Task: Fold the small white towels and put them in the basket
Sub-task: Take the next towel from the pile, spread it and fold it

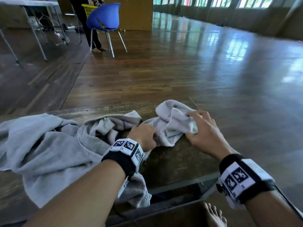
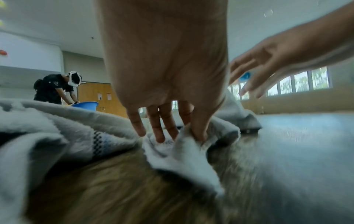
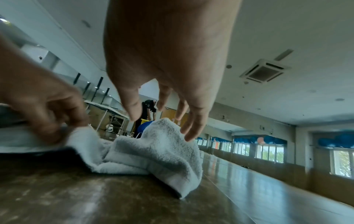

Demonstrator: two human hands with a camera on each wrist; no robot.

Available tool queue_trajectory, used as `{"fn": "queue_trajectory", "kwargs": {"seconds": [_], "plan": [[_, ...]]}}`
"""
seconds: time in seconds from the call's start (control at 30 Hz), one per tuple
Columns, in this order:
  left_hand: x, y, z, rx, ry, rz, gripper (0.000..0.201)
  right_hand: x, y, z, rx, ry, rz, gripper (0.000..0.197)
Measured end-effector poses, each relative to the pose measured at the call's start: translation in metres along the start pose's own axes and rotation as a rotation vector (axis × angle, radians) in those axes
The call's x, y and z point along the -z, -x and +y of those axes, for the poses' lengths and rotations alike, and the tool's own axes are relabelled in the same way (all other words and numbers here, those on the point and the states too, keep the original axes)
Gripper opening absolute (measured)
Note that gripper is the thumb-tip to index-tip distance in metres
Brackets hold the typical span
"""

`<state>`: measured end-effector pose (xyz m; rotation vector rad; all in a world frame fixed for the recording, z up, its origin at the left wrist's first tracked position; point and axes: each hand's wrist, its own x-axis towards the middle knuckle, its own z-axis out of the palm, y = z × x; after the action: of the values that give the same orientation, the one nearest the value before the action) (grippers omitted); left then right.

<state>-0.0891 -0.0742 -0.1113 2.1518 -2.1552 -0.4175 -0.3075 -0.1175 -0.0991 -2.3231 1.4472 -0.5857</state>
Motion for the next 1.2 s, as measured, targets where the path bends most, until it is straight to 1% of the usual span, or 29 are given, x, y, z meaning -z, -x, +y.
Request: {"fn": "queue_trajectory", "kwargs": {"seconds": [0.03,0.07,0.1,0.13,0.2,0.23,0.27,0.3,0.33,0.37,0.4,0.43,0.47,0.5,0.57,0.6,0.63,0.67,0.7,0.73,0.77,0.8,0.83,0.9,0.93,1.0,1.07,1.1,1.2], "plan": [[0.004,-0.002,0.009,-0.034,0.126,0.035,0.008,0.001,0.003,-0.002,0.058,-0.011,-0.062,0.067],[0.009,-0.003,0.019,-0.068,0.29,0.081,0.009,0.001,0.004,-0.006,0.107,-0.057,-0.137,0.071],[0.013,-0.005,0.028,-0.106,0.443,0.14,0.01,0.0,0.005,-0.009,0.142,-0.139,-0.191,0.071],[0.018,-0.005,0.037,-0.145,0.546,0.202,0.014,-0.001,0.005,-0.013,0.174,-0.234,-0.182,0.061],[0.024,-0.002,0.054,-0.202,0.648,0.265,0.022,-0.002,0.001,-0.015,0.181,-0.306,-0.013,0.027],[0.026,-0.001,0.059,-0.213,0.708,0.251,0.021,-0.001,-0.002,-0.012,0.15,-0.316,0.08,0.025],[0.028,0.001,0.063,-0.222,0.782,0.212,0.024,0.001,-0.003,-0.009,0.1,-0.346,0.145,0.026],[0.03,0.003,0.065,-0.222,0.828,0.17,0.037,0.003,-0.003,-0.006,0.038,-0.411,0.176,0.025],[0.031,0.004,0.065,-0.221,0.819,0.15,0.047,0.006,-0.004,-0.001,-0.023,-0.487,0.194,0.026],[0.032,0.004,0.065,-0.229,0.765,0.167,0.046,0.008,-0.007,0.002,-0.084,-0.545,0.21,0.026],[0.033,0.003,0.064,-0.25,0.708,0.217,0.034,0.01,-0.01,0.005,-0.124,-0.58,0.22,0.024],[0.034,0.003,0.063,-0.268,0.658,0.282,0.017,0.012,-0.014,0.008,-0.146,-0.595,0.22,0.02],[0.034,-0.001,0.062,-0.268,0.651,0.344,0.004,0.013,-0.017,0.009,-0.147,-0.618,0.211,0.019],[0.035,-0.005,0.06,-0.236,0.667,0.403,0.007,0.014,-0.02,0.008,-0.149,-0.634,0.202,0.025],[0.037,-0.011,0.057,-0.141,0.737,0.481,0.012,0.012,-0.02,0.009,-0.118,-0.57,0.223,0.057],[0.038,-0.015,0.055,-0.117,0.746,0.5,0.011,0.011,-0.017,0.008,-0.052,-0.495,0.25,0.074],[0.039,-0.016,0.054,-0.119,0.721,0.503,0.008,0.01,-0.015,0.006,0.045,-0.413,0.27,0.082],[0.037,-0.018,0.053,-0.152,0.671,0.496,0.006,0.01,-0.014,0.003,0.151,-0.35,0.293,0.078],[0.035,-0.018,0.053,-0.197,0.615,0.479,0.004,0.01,-0.014,-0.001,0.235,-0.318,0.315,0.062],[0.034,-0.017,0.053,-0.242,0.551,0.468,0.003,0.01,-0.015,-0.004,0.288,-0.3,0.333,0.042],[0.034,-0.017,0.052,-0.264,0.487,0.464,0.007,0.011,-0.017,-0.007,0.313,-0.285,0.356,0.025],[0.035,-0.018,0.048,-0.26,0.421,0.466,0.012,0.012,-0.019,-0.007,0.298,-0.297,0.387,0.016],[0.038,-0.018,0.045,-0.228,0.376,0.463,0.013,0.012,-0.021,-0.004,0.245,-0.347,0.425,0.015],[0.044,-0.02,0.034,-0.154,0.313,0.454,0.009,0.017,-0.026,0.005,0.088,-0.505,0.507,0.017],[0.046,-0.021,0.025,-0.115,0.289,0.443,0.014,0.02,-0.027,0.01,0.0,-0.565,0.549,0.02],[0.049,-0.019,0.008,-0.04,0.247,0.436,0.03,0.026,-0.029,0.022,-0.141,-0.641,0.617,0.027],[0.053,-0.017,-0.007,-0.005,0.316,0.483,0.039,0.033,-0.028,0.034,-0.203,-0.693,0.663,0.025],[0.055,-0.017,-0.014,0.008,0.387,0.511,0.039,0.036,-0.027,0.039,-0.208,-0.703,0.666,0.022],[0.063,-0.011,-0.015,0.028,0.565,0.594,0.024,0.04,-0.02,0.047,-0.222,-0.673,0.586,0.014]]}}
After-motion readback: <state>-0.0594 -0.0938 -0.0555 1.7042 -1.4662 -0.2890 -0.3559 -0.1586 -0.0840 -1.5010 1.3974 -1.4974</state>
